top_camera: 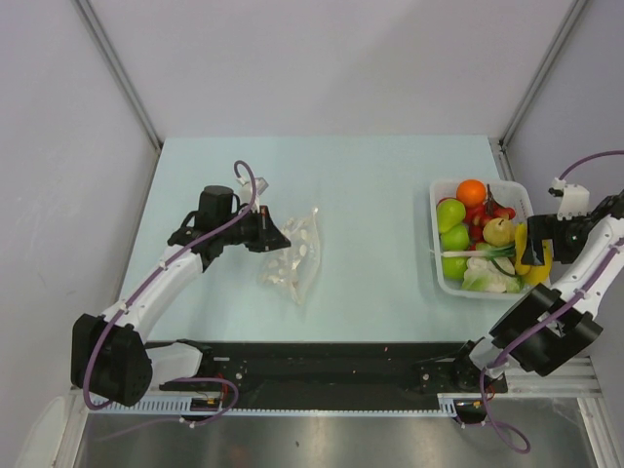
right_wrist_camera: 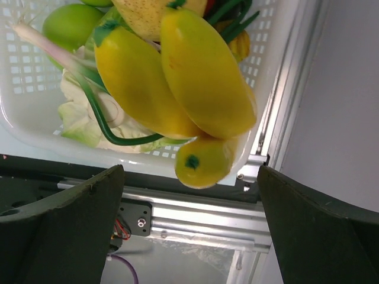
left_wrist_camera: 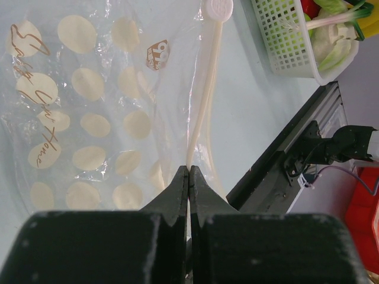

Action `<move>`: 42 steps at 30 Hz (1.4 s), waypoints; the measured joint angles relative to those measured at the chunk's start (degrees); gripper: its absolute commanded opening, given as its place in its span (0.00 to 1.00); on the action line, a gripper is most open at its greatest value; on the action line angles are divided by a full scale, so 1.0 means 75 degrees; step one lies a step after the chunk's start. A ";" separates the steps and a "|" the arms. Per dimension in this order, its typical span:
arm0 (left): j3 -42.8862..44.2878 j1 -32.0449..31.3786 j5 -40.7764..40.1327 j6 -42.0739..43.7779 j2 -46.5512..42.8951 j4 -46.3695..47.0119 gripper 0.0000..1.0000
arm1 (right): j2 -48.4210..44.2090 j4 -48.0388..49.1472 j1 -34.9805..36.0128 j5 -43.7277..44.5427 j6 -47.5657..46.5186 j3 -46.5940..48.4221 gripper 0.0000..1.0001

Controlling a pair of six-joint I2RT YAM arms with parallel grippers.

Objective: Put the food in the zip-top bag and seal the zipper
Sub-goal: Pick up the fake fruit from the bin.

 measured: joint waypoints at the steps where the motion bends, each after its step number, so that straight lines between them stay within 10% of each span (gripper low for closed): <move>1: 0.0000 0.0000 0.0006 0.0000 0.0006 0.0000 0.00 | 0.0012 0.0032 0.0026 -0.0038 -0.0050 -0.0067 1.00; 25: 0.0012 0.0000 0.0038 0.0017 0.0079 0.0015 0.00 | 0.0414 0.2168 0.0860 -0.0140 -0.0347 -0.1376 0.99; 32: 0.0052 0.0000 0.0064 0.0085 0.0108 0.0012 0.00 | 0.0128 0.2363 0.0886 -0.0061 -0.0332 -0.1568 0.60; 42: 0.0070 0.0000 0.0067 0.0149 0.0108 -0.0050 0.00 | -0.1250 0.1999 0.1361 0.0350 -0.0341 -0.1580 0.51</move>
